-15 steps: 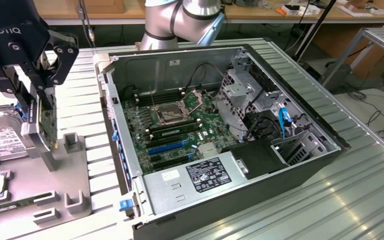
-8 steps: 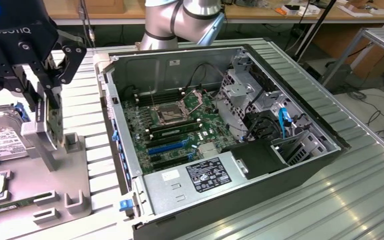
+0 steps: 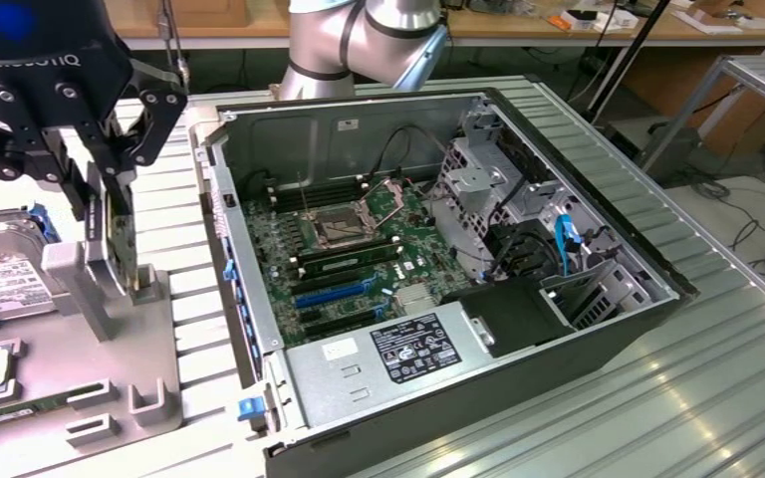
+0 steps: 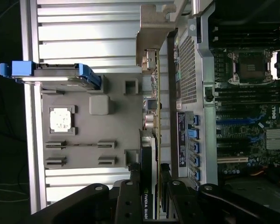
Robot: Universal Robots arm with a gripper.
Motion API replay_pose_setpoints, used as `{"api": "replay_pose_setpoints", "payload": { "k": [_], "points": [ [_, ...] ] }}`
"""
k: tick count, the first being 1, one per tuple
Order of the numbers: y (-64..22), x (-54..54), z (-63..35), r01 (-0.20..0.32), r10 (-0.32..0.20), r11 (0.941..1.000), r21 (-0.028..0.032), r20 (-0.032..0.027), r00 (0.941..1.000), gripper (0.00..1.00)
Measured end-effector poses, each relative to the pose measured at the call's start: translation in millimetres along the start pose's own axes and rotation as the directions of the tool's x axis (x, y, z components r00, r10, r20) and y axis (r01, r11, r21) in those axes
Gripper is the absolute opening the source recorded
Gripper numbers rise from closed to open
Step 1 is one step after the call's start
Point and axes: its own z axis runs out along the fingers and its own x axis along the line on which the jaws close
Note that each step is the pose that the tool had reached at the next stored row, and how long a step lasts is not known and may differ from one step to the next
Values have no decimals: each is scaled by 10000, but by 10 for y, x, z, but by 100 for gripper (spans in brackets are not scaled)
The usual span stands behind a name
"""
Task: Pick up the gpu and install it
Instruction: 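Pick up the gpu and move the gpu toward the slot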
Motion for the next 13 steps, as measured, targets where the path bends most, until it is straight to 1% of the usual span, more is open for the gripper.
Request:
{"api": "replay_pose_setpoints", "payload": {
  "k": [11,12,13],
  "points": [
    [4,-99,3,0,0,10000,0,-1,10000,27],
    [6,-148,4,0,0,10000,0,-1,10000,27],
    [6,-159,5,0,0,10000,0,-1,10000,27]
  ]
}}
